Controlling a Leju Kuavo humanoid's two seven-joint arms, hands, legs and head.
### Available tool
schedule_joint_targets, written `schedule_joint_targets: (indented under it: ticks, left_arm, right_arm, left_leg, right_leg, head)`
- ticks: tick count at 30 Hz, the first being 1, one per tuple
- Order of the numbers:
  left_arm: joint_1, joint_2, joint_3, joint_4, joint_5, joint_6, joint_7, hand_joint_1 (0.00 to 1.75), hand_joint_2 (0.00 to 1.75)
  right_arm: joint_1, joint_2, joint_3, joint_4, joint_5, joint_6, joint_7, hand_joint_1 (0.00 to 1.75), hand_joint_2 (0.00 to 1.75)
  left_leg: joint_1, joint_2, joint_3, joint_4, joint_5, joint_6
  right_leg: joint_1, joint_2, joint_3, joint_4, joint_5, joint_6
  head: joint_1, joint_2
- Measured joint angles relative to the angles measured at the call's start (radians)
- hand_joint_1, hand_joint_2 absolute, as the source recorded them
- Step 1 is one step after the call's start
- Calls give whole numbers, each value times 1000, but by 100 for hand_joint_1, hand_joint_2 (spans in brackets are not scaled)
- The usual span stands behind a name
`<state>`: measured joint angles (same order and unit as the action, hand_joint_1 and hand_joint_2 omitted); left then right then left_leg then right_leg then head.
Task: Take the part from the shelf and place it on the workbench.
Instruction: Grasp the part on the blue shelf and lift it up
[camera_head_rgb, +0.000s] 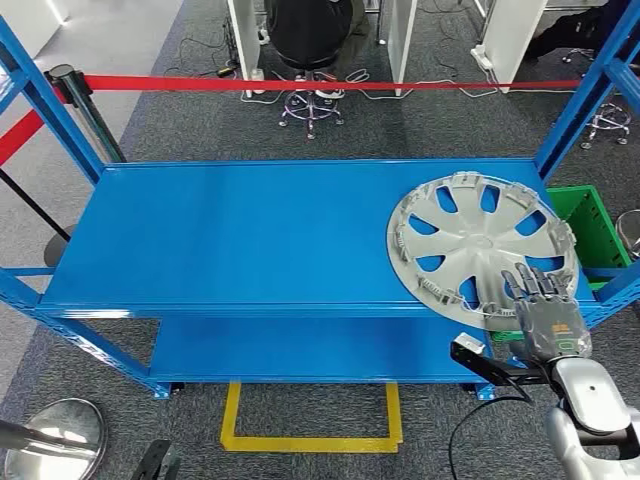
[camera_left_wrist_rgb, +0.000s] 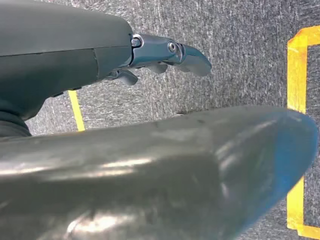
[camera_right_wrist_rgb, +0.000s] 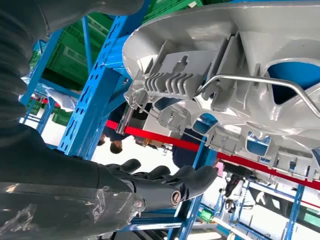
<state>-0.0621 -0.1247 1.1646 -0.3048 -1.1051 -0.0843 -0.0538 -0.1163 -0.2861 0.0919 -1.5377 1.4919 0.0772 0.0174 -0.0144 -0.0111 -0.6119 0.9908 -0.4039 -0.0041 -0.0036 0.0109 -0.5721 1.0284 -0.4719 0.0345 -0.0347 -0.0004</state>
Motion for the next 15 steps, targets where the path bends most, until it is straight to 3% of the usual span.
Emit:
schedule_joint_targets:
  ticks: [15]
  left_arm:
    - [-2, -1, 0, 0, -17, -1, 0, 0, 0]
  right_arm:
    - [-2, 1, 9, 12, 15, 9, -8, 0, 175]
  left_leg:
    - [0, 0, 0, 0, 1, 1]
  right_leg:
    - [0, 0, 0, 0, 0, 0]
  head:
    - [0, 0]
